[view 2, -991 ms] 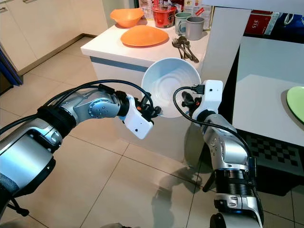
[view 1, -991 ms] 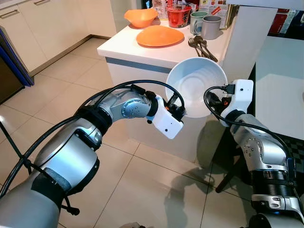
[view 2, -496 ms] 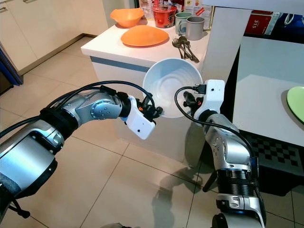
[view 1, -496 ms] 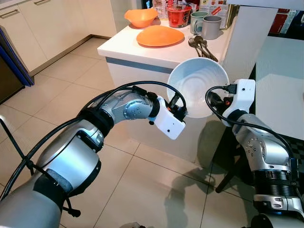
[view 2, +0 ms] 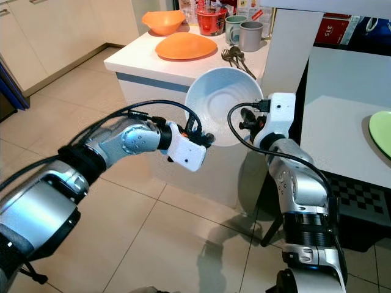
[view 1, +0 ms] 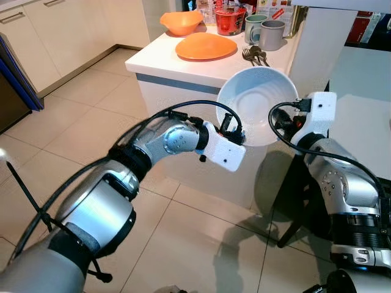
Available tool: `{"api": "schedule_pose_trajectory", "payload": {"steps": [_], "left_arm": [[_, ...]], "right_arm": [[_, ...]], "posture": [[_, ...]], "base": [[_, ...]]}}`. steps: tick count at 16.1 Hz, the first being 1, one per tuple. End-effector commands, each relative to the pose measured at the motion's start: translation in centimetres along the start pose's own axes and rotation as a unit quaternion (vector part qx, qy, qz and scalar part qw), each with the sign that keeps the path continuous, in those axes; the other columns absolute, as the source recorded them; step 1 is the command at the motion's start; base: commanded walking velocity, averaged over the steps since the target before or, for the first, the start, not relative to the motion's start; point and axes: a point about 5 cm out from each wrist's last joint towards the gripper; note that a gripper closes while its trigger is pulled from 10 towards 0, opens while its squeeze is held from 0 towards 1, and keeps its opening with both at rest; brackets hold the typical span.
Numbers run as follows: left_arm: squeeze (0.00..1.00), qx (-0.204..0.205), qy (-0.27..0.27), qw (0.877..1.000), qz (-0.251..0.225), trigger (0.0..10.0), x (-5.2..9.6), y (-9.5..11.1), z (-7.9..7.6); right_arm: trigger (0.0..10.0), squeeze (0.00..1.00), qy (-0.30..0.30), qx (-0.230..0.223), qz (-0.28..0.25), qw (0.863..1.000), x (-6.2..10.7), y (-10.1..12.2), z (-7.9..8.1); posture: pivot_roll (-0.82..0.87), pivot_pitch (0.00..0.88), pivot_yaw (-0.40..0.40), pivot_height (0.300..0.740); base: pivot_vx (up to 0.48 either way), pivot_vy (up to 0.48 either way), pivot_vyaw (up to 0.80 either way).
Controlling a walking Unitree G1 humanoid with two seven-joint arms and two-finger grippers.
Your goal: Setting the table
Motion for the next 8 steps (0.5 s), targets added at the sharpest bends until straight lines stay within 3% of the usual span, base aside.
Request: {"api": "schedule_pose_trajectory", "payload": {"steps": [1,6,7,8], "left_arm": [[0.00,0.042,0.100,0.994,-0.031,10.0,1.29,0.58,3.42],[0.00,0.067,0.121,0.990,-0.036,10.0,1.35,0.59,3.72],[1.00,0.064,0.128,0.989,-0.032,10.0,1.36,0.49,3.71],[1.00,0.067,0.136,0.988,-0.029,10.0,1.37,0.38,3.74]], "right_arm": [[0.0,0.00,0.022,0.012,0.048,0.999,0.23,-2.15,0.78],[0.0,0.00,0.024,0.013,0.052,0.998,0.16,-2.35,0.95],[0.0,0.00,0.023,0.012,0.055,0.998,0.11,-2.46,1.03],[0.0,0.00,0.023,0.012,0.056,0.998,0.07,-2.51,1.10]], "posture": [[-0.05,0.000,0.089,0.740],[-0.04,0.000,0.088,0.740],[-0.04,0.000,0.090,0.740],[-0.04,0.000,0.093,0.740]], "base": [[0.000,0.000,0.00],[0.000,0.000,0.00],[0.000,0.000,0.00],[0.000,0.000,0.00]]}}
Point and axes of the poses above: a point about 5 cm out from each wrist's last joint towards the gripper, its own x axis pointing back from the gripper into the wrist, its own y axis along the axis of the wrist's last joint, z = x × y, and after that the axes turned 10 degrees about x, right-handed
